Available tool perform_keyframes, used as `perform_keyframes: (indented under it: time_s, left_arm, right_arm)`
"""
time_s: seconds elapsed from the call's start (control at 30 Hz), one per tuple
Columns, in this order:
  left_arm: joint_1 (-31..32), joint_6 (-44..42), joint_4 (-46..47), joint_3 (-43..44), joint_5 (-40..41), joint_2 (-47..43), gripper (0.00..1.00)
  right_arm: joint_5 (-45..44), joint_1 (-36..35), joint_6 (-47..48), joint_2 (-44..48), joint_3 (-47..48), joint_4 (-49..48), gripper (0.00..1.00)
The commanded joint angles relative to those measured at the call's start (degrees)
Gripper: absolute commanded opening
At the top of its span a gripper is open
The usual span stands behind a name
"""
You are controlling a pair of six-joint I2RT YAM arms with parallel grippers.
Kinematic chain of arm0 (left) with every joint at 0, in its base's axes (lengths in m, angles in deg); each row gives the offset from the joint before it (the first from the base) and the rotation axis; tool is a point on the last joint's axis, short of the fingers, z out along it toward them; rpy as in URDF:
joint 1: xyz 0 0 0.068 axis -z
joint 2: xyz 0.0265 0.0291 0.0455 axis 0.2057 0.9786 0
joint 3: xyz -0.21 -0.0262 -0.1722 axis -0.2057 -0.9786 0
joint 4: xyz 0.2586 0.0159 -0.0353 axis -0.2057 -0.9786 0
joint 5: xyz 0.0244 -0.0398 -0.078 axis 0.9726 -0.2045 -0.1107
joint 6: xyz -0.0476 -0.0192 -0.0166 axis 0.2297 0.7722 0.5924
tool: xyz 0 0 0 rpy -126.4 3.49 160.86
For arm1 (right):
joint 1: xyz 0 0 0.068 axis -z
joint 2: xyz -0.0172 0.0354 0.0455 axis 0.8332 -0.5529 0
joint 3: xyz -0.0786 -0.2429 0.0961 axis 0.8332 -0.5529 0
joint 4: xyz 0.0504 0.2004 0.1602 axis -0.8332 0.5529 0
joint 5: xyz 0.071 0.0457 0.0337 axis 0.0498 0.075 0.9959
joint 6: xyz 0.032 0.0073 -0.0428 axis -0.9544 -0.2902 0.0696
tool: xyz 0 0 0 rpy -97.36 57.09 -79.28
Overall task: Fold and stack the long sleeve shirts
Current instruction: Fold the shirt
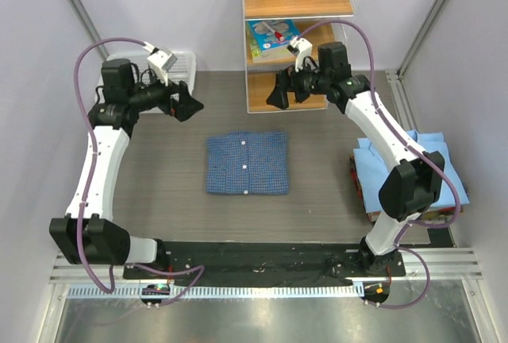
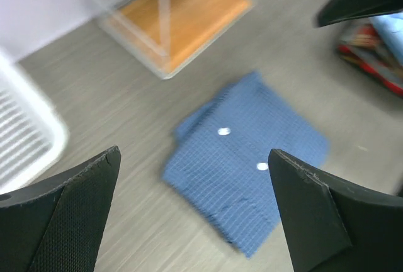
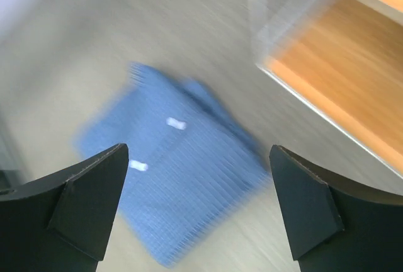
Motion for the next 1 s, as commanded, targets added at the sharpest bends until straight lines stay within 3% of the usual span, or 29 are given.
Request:
perform_keyframes:
  time_s: [0.0, 0.07, 0.1, 0.2, 0.27, 0.53, 0.67, 0.77, 0.87, 0.9, 0.97]
  left_arm:
    - [3.98, 4.52, -8.42, -2.42, -14.28, 8.99, 1.0]
    - [5.31, 13.12, -0.46, -9.24, -18.94, 11.02, 1.0]
    - [5.75, 23.0, 11.77, -11.46, -19.74, 11.54, 1.0]
    - [8.29, 32.03, 24.16, -15.09, -20.27, 15.93, 1.0]
    - [9.26, 34.42, 27.16, -15.09, -19.48, 20.67, 1.0]
    - [5.67, 55.06, 54.48, -15.88, -15.0, 37.9, 1.0]
    - [3.65, 61.41, 59.18, -17.19, -13.24, 46.07, 1.0]
    - [2.24, 64.39, 64.42, -20.44, -14.11, 46.09, 1.0]
    - [2.06, 62.84, 63.5, -24.04, -18.77, 38.56, 1.0]
    - [1.97, 62.3, 62.7, -25.53, -19.65, 32.01, 1.0]
    - [2.06, 60.38, 59.63, -29.75, -22.38, 25.12, 1.0]
  right_arm:
    - [18.83, -1.85, -18.5, -3.25, -7.72, -9.21, 1.0]
    - [19.62, -2.73, -23.54, -2.8, -13.01, -18.85, 1.0]
    - [20.41, -2.73, -27.47, -3.06, -16.08, -20.99, 1.0]
    - [21.56, -2.73, -31.54, -6.04, -19.88, -27.33, 1.0]
    - [21.91, -2.82, -32.17, -9.12, -19.98, -28.83, 1.0]
    - [22.44, -1.15, -31.73, -22.38, -17.08, -33.93, 1.0]
    - [24.01, -0.01, -31.29, -29.41, -15.77, -33.94, 1.0]
    - [25.51, 0.61, -31.73, -29.44, -14.36, -33.06, 1.0]
    - [25.69, 0.61, -34.0, -23.65, -15.84, -32.44, 1.0]
    - [25.78, 0.52, -35.67, -17.63, -17.33, -32.88, 1.0]
    - [26.74, -0.35, -41.54, -11.62, -24.5, -40.23, 1.0]
